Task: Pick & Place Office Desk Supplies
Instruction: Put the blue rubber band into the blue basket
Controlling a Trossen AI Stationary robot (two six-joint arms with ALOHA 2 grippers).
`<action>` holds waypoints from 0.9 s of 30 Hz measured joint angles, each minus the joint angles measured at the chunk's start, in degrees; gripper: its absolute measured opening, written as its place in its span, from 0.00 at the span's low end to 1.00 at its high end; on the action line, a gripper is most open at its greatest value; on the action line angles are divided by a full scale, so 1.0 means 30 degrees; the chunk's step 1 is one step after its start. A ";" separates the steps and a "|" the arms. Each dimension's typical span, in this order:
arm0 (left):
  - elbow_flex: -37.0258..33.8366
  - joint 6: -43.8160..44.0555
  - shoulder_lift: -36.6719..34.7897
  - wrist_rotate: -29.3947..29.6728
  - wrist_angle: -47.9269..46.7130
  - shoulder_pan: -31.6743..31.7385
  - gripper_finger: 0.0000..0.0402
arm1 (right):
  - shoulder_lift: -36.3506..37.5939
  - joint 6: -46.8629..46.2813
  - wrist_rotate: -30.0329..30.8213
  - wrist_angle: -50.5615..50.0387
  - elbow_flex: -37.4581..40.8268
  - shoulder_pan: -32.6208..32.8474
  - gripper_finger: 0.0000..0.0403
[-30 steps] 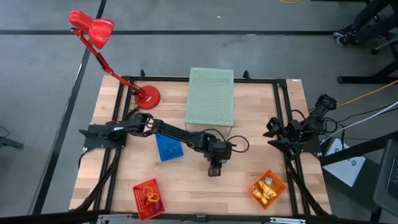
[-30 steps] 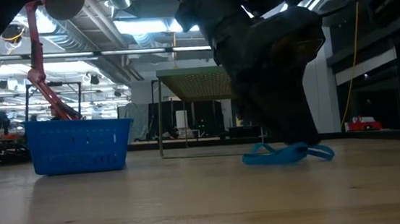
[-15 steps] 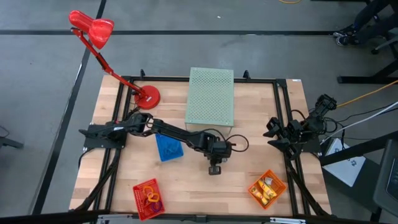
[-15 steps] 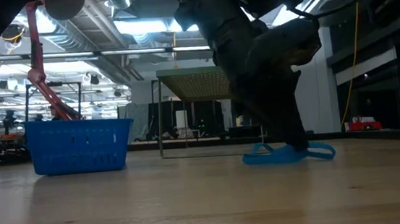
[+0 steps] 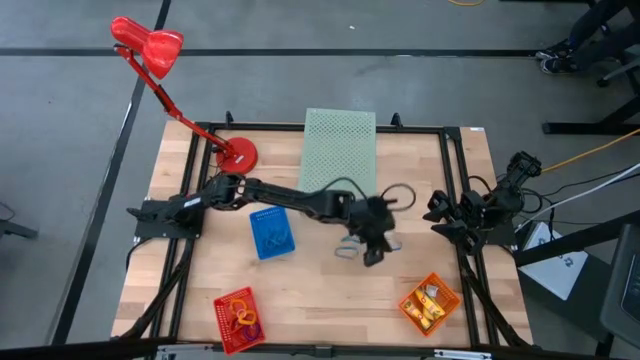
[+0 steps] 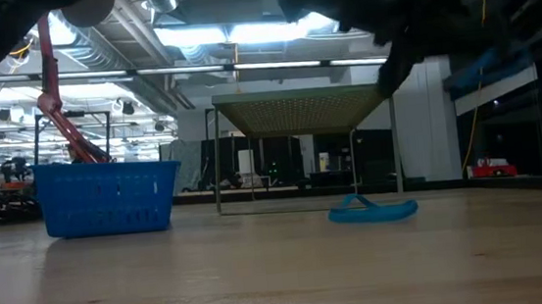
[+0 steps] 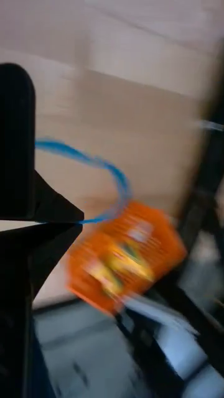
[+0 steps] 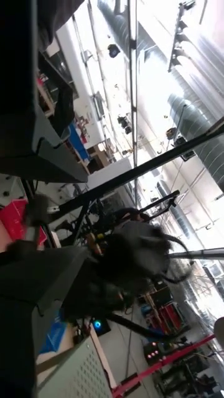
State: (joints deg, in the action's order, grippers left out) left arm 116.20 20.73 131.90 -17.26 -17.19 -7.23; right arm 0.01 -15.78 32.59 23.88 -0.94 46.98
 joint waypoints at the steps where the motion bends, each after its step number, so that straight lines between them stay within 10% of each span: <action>1: 0.0110 0.0275 -0.0063 -0.0506 0.0800 0.0160 0.01 | 0.0000 -0.0102 0.0003 -0.0007 0.0003 -0.0006 0.44; 27: 0.0102 -0.4365 -0.7221 -0.1230 -0.0542 0.1376 0.01 | 0.0000 -0.0038 0.3608 -0.0758 0.0003 -0.0006 0.44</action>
State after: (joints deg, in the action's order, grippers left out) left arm 116.51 7.64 110.23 -20.95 -18.82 -3.10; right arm 0.01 -15.90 43.41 21.61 -0.93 46.96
